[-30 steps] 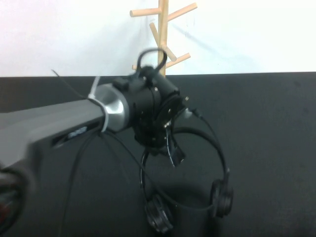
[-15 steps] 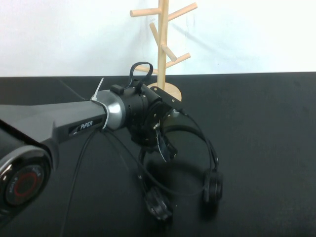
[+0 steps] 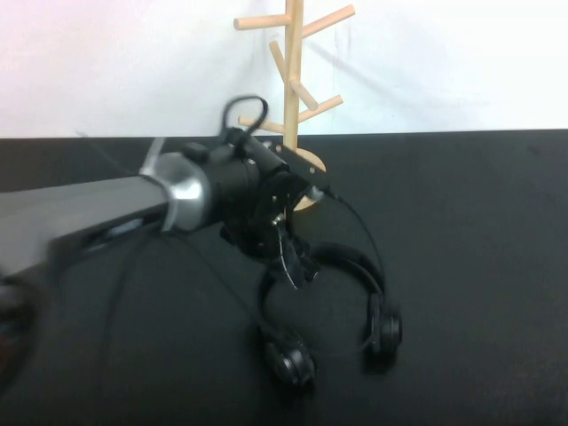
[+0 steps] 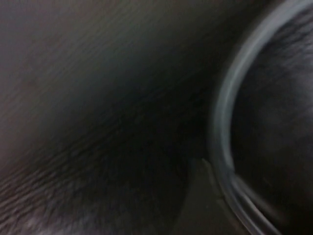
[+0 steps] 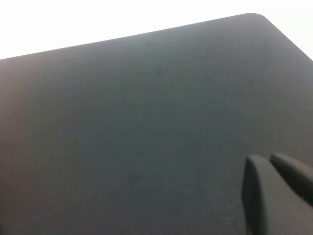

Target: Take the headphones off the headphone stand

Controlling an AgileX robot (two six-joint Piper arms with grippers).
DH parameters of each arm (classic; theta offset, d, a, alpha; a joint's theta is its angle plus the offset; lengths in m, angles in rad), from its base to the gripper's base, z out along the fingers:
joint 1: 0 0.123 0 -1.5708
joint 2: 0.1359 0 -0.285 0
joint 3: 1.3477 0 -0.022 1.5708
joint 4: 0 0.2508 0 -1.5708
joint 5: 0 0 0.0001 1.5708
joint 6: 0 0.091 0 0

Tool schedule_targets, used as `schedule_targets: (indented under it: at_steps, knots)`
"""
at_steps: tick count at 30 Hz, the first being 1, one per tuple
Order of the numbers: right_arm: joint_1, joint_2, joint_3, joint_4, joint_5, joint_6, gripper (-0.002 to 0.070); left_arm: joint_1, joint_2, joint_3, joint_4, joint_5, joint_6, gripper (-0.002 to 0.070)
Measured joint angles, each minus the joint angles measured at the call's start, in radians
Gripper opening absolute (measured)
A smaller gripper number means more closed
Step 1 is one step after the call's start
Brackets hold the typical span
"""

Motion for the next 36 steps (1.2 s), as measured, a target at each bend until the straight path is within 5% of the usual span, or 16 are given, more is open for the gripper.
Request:
schedule_targets:
  at_steps: [2,7,10,28,32,36]
  knots:
    - [0.000,0.000,0.000,0.000,0.000,0.000,-0.0008,-0.020,-0.112,0.064,0.000,-0.002,-0.016,0.0360]
    - [0.000,0.000,0.000,0.000,0.000,0.000,-0.0008,-0.031,-0.415,0.243,-0.004,-0.006,-0.067,0.0076]
    - [0.000,0.000,0.000,0.000,0.000,0.000,-0.0008,-0.017,-0.583,0.347,0.002,-0.002,-0.095,0.0020]
    - [0.000,0.000,0.000,0.000,0.000,0.000,-0.0008,-0.010,-1.172,0.523,0.048,0.213,-0.140,-0.0002]
    - [0.000,0.000,0.000,0.000,0.000,0.000,-0.0008,-0.004,-1.242,0.633,0.184,0.122,-0.271,-0.0002]
    - [0.000,0.000,0.000,0.000,0.000,0.000,-0.0008,0.082,-1.410,0.819,0.163,-0.037,-0.286,-0.0002]
